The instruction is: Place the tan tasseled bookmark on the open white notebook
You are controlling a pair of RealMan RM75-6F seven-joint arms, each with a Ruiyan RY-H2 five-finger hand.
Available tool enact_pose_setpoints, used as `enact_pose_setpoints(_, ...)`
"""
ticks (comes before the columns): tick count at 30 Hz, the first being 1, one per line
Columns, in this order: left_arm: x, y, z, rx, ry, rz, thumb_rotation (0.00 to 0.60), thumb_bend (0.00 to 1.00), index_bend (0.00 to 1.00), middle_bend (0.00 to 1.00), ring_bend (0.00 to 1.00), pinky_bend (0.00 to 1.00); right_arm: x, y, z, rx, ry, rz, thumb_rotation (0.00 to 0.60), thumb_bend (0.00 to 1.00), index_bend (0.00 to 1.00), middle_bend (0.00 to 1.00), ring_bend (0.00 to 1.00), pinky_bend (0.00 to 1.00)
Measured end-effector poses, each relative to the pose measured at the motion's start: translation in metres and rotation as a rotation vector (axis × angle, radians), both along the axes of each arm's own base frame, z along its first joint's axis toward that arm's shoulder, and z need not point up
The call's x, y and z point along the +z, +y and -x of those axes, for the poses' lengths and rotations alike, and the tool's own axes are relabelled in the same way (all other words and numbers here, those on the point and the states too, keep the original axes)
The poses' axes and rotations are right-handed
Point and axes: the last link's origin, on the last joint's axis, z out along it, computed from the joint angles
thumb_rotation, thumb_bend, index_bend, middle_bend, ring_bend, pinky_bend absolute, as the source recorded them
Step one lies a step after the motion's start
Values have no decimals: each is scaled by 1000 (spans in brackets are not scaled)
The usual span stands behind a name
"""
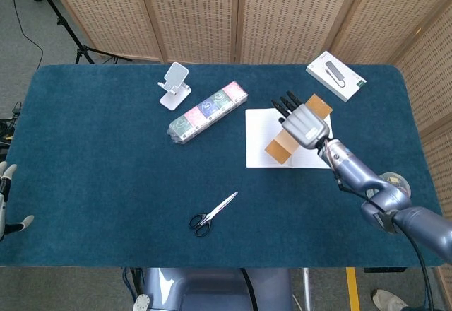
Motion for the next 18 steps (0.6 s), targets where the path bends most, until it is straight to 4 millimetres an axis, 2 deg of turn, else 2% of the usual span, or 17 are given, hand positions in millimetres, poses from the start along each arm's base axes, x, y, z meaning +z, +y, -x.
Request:
enact_pose_setpoints(5, -3, 6, 4, 38, 27, -20, 600, 0, 0, 0, 0, 0, -5, -30, 8, 23, 124, 5, 600, 423, 423, 0, 0, 0)
enact_pose_setpoints(8, -6, 9, 5, 53, 37, -24, 600, 0, 0, 0, 0, 0, -13, -38, 14, 41, 191, -21, 600, 459, 423, 0, 0, 0)
enact_pose_setpoints(14, -18, 17, 7, 88, 62, 2, 600, 0, 0, 0, 0, 0, -28, -43, 30, 91, 340, -118, 600, 555, 423, 0, 0, 0)
enact_pose_setpoints(18, -21, 23, 8, 97, 69, 9, 600, 0, 0, 0, 0, 0, -34, -41, 30, 146, 376, -183, 600, 569, 423, 0, 0, 0)
